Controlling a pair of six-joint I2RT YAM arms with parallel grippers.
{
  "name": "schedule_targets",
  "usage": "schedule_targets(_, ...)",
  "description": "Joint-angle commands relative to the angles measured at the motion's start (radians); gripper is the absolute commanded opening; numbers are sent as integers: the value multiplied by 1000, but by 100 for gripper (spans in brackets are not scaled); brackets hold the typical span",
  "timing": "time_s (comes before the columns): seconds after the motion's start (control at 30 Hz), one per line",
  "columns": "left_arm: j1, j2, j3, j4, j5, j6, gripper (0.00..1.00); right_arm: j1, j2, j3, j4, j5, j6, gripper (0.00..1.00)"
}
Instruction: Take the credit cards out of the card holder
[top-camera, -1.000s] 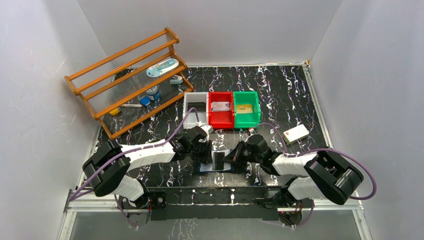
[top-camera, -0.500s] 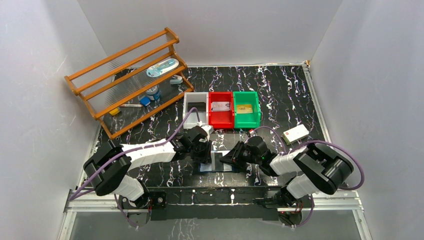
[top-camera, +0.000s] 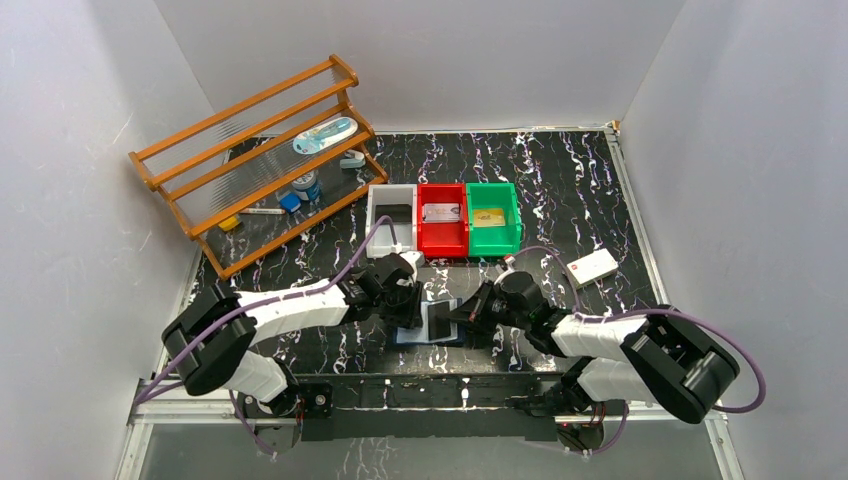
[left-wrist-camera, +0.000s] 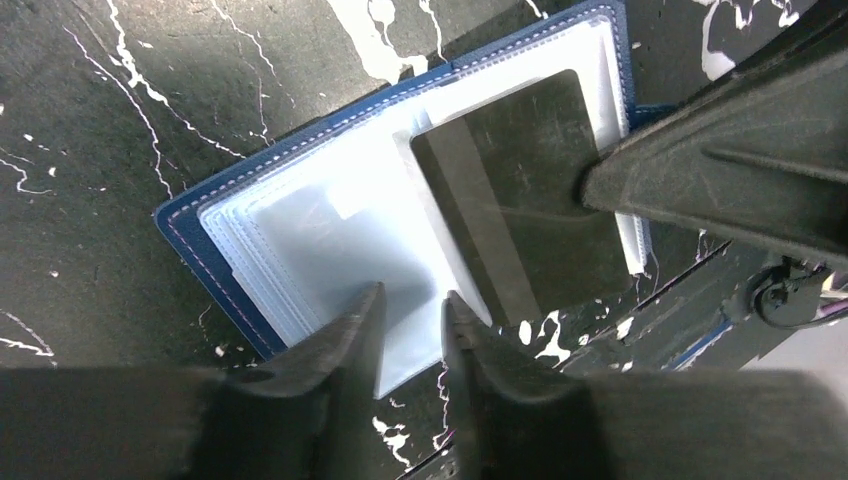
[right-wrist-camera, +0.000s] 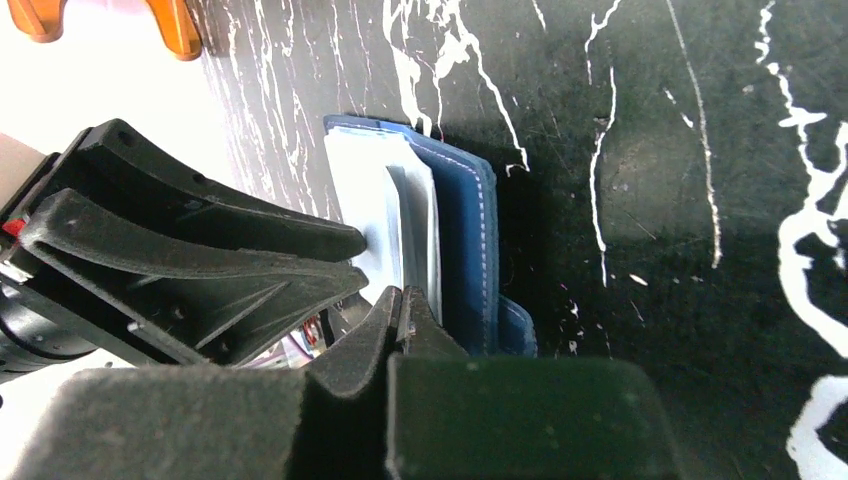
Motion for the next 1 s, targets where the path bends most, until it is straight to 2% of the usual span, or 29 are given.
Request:
schedule_targets(0.0,-4,-51,-8,-97,-44,-12,40,-1,-74,22,-152,78,-32,0)
schedule_targets(0.1,-3,-61,-5,-79,-37,-40,58,1,-104,84,-294,137,-71,0)
schedule_targets(0.17,-3,-61,10,-84,-31,-51,63,1,-126,107,-313,154,-93,0)
schedule_targets(0.27,-2,-91,32,-86,-25,-50,69,0,-154,93,-256,141,-83,0)
schedule_targets(0.47,32,-123,55,-87,7,-71,75,-1,-204,38,-157,102,-21,0)
schedule_targets(0.6,151,-187,7,59,294,-99,77,0,-200,40,-111,61,-33,0)
schedule_targets(0.63,174,-206,1,69,316,-99,78,0,-192,54,-120,44,-41,0)
schedule_targets(0.77,240,-222,-10,34,318,-84,81,0,-188,58,-93,29,-46,0)
schedule_targets(0.97,253,-187,-62,146,402,-134,79,0,-169,67,-23,-26,-35,0)
